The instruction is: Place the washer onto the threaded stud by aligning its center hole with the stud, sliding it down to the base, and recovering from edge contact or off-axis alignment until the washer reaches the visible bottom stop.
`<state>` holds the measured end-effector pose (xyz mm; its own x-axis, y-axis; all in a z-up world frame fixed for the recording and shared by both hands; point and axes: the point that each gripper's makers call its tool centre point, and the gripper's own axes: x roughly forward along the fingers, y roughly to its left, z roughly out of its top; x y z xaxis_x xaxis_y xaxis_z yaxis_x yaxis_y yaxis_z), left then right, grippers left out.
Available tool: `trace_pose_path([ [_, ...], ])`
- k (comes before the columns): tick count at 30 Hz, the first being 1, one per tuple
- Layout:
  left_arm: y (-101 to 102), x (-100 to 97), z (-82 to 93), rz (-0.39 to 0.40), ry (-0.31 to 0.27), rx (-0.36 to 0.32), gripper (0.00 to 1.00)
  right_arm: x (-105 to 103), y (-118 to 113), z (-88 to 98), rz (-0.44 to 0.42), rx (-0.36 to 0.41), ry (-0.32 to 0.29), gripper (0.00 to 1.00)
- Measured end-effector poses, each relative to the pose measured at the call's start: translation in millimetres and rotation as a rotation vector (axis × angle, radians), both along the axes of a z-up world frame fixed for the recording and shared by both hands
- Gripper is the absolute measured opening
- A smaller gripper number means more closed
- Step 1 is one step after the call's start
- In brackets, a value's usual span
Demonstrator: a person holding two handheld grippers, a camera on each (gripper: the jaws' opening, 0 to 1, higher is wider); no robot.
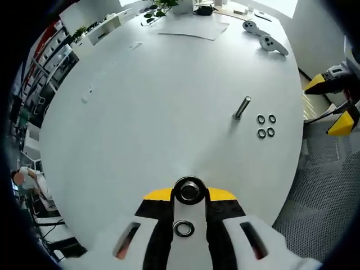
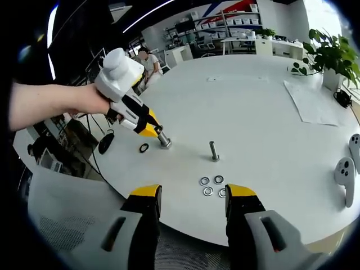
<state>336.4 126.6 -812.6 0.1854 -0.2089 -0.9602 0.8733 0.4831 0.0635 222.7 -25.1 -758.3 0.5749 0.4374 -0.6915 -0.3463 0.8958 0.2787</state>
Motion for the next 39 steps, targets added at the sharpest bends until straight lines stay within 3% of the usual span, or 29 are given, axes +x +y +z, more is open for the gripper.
trace_pose_path([
  [17,1,-1.9,-40.1,-0.006,0.044,0.051,0.19,-1,-1,-0.7,0.008,-0.011,0.001,0.48],
  [26,0,-0.1,-39.6,0.008,0.039,0.020,0.20,-1,-1,-1.1,0.011,-0.011,0.002,0.48],
  [29,1,1.9,-36.0,0.021,-0.003,-0.002,0.29,-2,-1,-1.7,0.012,-0.011,0.003,0.48],
  [39,13,-4.2,-0.3,0.119,-0.102,-0.105,0.30,-3,6,-1.0,0.040,-0.011,-0.004,0.48],
])
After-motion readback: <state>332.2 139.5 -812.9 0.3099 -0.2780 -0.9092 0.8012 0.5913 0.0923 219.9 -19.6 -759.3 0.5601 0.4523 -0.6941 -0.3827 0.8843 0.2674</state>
